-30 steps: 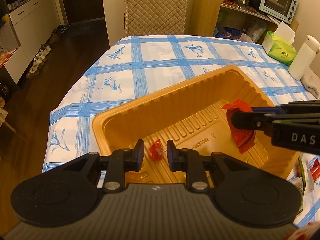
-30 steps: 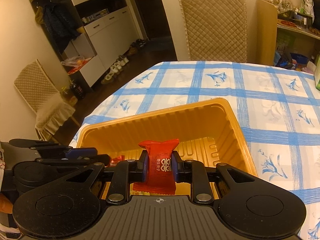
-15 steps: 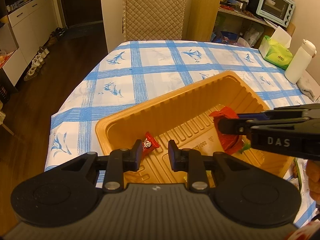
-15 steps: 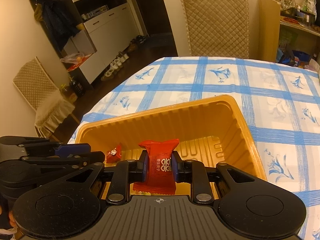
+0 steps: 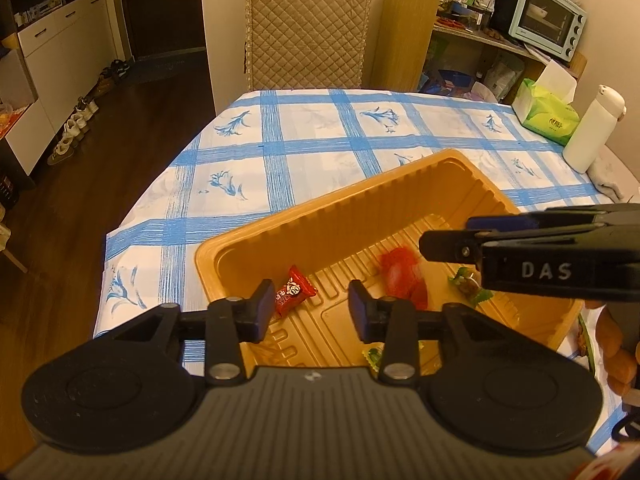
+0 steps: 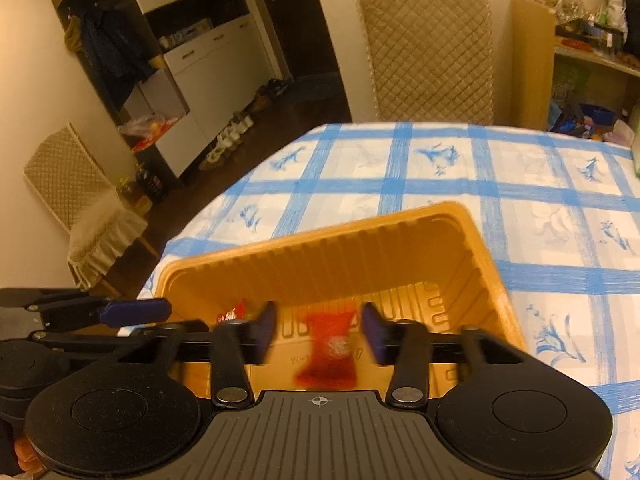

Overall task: Organize snacks
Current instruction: 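Open the right tool to drop the large red candy into the tray, then move both open tools back toward the candies on the cloth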

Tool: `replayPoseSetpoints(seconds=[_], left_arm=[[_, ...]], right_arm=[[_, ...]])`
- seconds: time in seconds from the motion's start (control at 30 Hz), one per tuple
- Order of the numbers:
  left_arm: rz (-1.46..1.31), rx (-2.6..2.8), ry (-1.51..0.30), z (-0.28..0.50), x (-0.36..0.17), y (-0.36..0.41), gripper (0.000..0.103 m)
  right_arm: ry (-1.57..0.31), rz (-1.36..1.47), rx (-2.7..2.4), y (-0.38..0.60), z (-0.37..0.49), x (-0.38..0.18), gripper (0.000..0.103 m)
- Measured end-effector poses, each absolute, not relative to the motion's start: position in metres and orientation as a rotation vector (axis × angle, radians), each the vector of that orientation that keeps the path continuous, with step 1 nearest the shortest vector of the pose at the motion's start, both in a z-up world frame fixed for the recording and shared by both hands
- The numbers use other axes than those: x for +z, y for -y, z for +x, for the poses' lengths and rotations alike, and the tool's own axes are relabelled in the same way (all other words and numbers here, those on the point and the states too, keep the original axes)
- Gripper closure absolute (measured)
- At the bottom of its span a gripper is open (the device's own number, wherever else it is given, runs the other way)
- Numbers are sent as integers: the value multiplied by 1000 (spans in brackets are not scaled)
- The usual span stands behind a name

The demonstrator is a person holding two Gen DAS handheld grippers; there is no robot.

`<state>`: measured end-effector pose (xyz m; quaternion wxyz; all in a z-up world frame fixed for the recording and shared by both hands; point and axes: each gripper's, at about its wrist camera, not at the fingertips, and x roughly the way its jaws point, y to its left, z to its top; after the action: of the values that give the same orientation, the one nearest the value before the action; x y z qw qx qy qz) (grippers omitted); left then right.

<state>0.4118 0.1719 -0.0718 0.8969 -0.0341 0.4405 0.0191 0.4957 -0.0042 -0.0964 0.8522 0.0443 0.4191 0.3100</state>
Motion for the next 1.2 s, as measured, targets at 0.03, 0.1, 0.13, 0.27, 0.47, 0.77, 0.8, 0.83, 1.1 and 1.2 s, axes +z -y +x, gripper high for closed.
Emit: replayPoseSetpoints(seconds=[0.03, 0.1, 0.13, 0.27, 0.47, 0.77, 0.8, 0.83, 1.1, 1.2], left_arm=[[-72, 38, -908, 410, -70, -171, 62], [-74, 37, -903, 407, -68, -171, 57], [-74, 36, -899, 405, -67, -170, 53], [-74, 32, -882, 397, -60, -166, 42], [-81, 28, -859, 383, -48, -154, 27], [-82, 14, -811, 352, -25, -127, 16], [-84, 15, -807, 348, -22, -124, 15], [-87, 14, -803, 343, -19, -121, 15], [-97, 12, -768, 300, 1, -95, 15], [-100, 13, -764, 284, 5, -85, 15]], right_arm=[[-873, 98, 649, 6, 495, -95, 44], [-867, 103, 641, 10, 493, -91, 41], [-865, 109, 637, 13, 492, -89, 41], [-859, 139, 623, 29, 487, -86, 29], [-844, 163, 582, 57, 472, -78, 23], [-796, 189, 558, 97, 438, -57, 17], [-790, 189, 559, 101, 433, -54, 16], [-785, 189, 559, 104, 429, -52, 16], [-769, 200, 577, 133, 388, -35, 15], [-772, 203, 598, 143, 370, -31, 15]])
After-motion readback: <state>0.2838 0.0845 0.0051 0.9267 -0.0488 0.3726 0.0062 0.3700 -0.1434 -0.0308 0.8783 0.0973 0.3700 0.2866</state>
